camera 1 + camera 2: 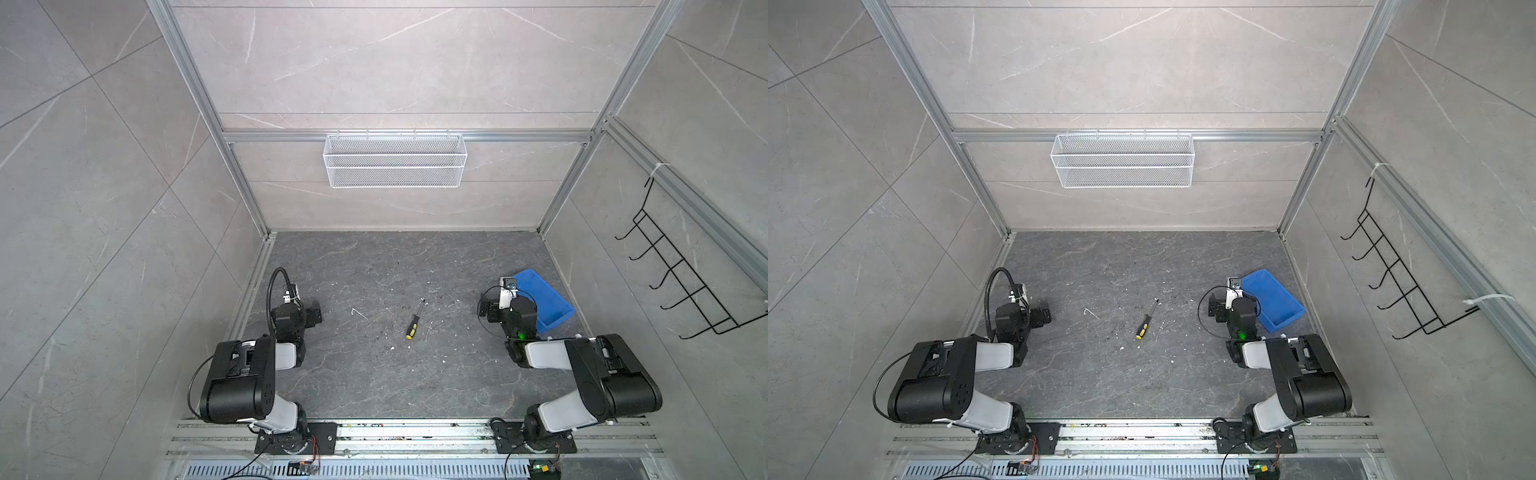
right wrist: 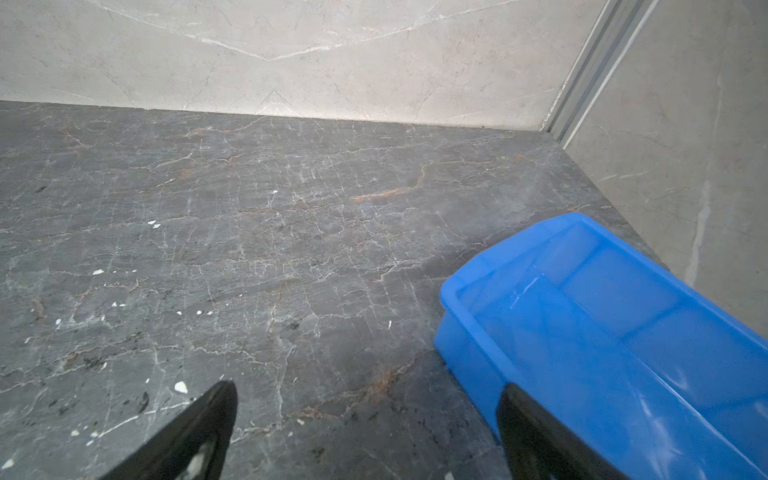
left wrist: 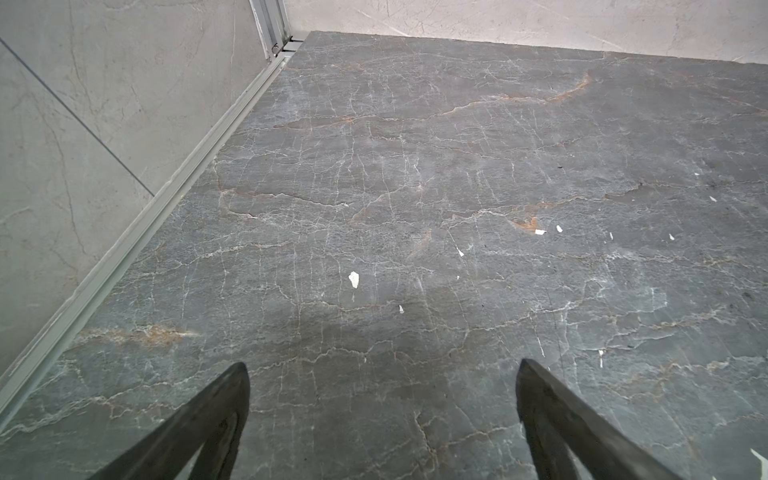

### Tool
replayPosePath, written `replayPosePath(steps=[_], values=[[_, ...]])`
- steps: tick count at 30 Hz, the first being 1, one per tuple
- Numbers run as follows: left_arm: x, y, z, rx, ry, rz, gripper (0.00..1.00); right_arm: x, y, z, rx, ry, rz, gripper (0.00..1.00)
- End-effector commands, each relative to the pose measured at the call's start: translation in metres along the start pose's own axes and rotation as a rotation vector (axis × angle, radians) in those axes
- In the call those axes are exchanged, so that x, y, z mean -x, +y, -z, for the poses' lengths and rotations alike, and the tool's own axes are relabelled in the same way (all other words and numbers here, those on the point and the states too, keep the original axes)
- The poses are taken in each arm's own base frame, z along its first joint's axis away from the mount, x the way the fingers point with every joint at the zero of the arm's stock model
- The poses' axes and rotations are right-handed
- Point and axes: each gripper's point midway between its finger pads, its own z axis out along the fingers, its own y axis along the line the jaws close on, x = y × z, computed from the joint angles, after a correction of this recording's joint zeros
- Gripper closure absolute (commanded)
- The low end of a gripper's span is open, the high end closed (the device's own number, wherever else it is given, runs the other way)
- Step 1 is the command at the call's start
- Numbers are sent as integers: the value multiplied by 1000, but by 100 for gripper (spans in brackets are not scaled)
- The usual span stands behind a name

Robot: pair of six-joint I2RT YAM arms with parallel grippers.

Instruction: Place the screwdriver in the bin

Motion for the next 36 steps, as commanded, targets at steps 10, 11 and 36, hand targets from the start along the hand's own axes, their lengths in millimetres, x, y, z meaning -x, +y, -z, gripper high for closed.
replayPosePath(steps=[10,11,36], values=[[23,-3,-1,-17,-70,10,0,4,3,-2,12,-9,-16,1],[23,-2,-1,-16,-71,12,0,4,3,-2,11,-9,-17,1],[65,-35,38,-203,-39,-94,0,36,1,26,15,-76,-4,1]])
